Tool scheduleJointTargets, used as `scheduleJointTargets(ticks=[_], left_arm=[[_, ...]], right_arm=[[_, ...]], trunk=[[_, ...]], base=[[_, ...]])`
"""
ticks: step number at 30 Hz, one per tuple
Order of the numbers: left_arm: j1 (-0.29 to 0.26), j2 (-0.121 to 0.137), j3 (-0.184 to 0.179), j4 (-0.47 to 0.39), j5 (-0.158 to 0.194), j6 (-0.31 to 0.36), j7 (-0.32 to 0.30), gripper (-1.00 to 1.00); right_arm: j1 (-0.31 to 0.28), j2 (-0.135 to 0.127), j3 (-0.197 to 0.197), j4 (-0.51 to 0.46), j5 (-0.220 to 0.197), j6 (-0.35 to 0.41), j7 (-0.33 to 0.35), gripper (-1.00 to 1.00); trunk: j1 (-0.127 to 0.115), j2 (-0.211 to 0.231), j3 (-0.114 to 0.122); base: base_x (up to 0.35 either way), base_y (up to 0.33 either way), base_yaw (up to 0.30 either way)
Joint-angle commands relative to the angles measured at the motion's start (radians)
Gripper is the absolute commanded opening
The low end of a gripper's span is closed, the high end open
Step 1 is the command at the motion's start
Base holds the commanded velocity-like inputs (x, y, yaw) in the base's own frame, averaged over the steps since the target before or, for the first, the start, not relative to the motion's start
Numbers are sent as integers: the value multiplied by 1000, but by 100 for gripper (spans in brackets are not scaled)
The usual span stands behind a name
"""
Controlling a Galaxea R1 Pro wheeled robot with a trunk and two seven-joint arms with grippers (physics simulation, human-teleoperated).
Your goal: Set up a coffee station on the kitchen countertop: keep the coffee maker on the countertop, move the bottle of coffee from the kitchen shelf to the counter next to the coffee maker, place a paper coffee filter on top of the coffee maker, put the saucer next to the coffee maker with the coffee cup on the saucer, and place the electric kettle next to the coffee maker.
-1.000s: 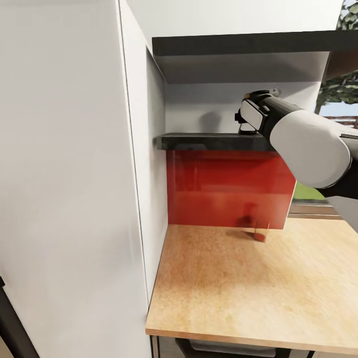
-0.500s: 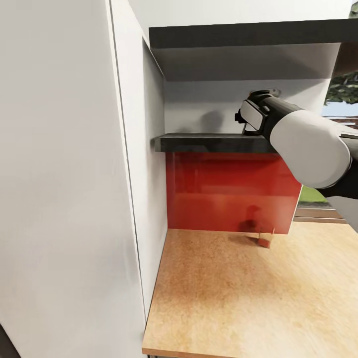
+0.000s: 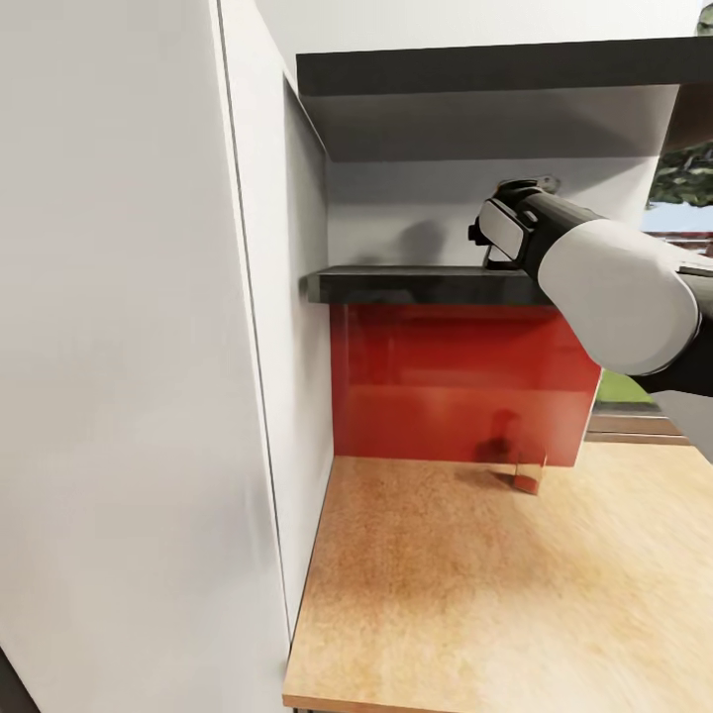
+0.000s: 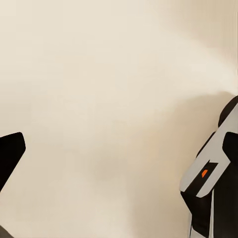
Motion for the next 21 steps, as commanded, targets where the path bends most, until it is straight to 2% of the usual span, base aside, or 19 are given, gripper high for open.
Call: scheduleJointTargets(ticks=[1,7,21], left_arm=[[1,0,0,-1,7,0,-6,100],[1,-8,-14,-1,7,0,7,100],[1,-10,-18,-1,7,0,11,100]], right_arm=[[0,1,-8,-1,11,6,-2,100],[0,1,-8,-1,12,5,-2,100],[1,-1,-7,-1,11,-13,-1,100]], trunk=[[0,0,0],[0,0,0],[0,0,0]], base=[[164,0,0],[145,0,0],[9,0,0]])
